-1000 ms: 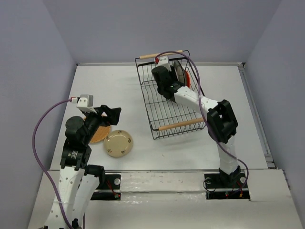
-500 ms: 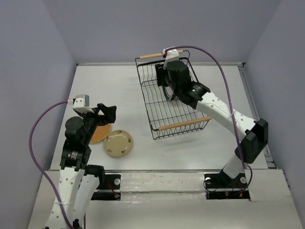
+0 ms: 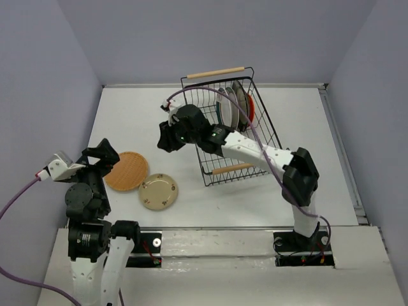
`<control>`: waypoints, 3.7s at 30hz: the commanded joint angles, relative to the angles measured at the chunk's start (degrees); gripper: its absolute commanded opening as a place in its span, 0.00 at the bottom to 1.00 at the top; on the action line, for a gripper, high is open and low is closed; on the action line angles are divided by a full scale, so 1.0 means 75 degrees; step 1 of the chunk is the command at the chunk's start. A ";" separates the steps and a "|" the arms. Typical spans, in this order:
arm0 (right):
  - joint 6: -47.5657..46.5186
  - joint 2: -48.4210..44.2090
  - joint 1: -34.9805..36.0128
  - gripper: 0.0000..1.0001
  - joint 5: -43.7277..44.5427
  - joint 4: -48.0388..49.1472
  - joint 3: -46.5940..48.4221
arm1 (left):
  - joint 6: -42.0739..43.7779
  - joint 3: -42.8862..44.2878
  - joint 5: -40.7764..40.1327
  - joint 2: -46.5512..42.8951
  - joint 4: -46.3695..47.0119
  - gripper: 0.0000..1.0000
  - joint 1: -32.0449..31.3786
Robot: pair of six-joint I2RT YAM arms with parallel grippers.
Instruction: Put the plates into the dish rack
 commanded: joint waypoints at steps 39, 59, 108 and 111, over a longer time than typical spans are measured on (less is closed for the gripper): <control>0.3748 0.5927 0.0491 0.07 -0.0732 0.1352 0.4274 | 0.0040 -0.0076 0.0073 -0.0599 0.0172 0.99 -0.0473; 0.0459 0.1980 0.0022 0.07 0.3250 0.1929 0.3150 | 0.0345 -0.0181 0.0693 -0.0471 0.0418 0.99 -0.0473; -0.2766 0.1684 -0.1888 0.17 0.6698 0.1436 0.0557 | 0.0591 -0.0509 0.1971 -0.0084 0.0676 0.99 -0.0626; -0.2848 0.1814 -0.1958 0.40 0.6733 0.1331 0.0943 | 0.0544 -0.0533 0.2006 -0.0002 0.0688 0.99 -0.0626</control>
